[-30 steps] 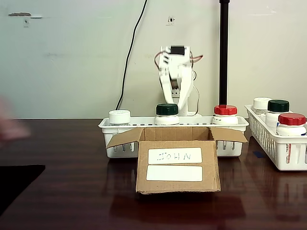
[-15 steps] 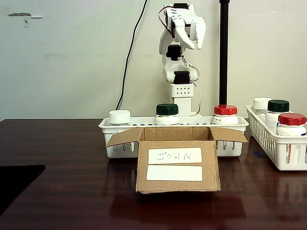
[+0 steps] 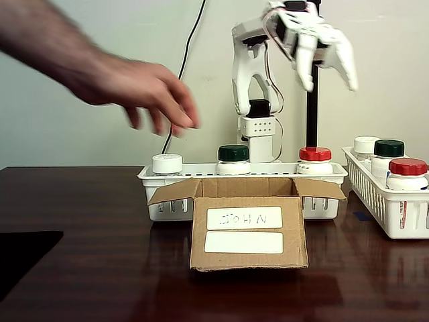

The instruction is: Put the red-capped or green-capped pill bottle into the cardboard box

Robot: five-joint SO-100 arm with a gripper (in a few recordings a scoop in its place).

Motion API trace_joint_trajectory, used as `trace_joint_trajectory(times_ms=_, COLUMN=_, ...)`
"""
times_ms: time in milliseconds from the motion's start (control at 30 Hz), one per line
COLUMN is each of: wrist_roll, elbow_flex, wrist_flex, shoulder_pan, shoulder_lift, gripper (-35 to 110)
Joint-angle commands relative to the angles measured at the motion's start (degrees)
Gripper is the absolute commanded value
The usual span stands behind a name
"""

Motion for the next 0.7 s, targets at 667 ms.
trace_joint_trajectory(times_ms=667, wrist_roll=-1.9, elbow_flex=-22.1, wrist_flex=-3.7, shoulder_pan=-12.5, shoulder_lift=-24.9, gripper=70)
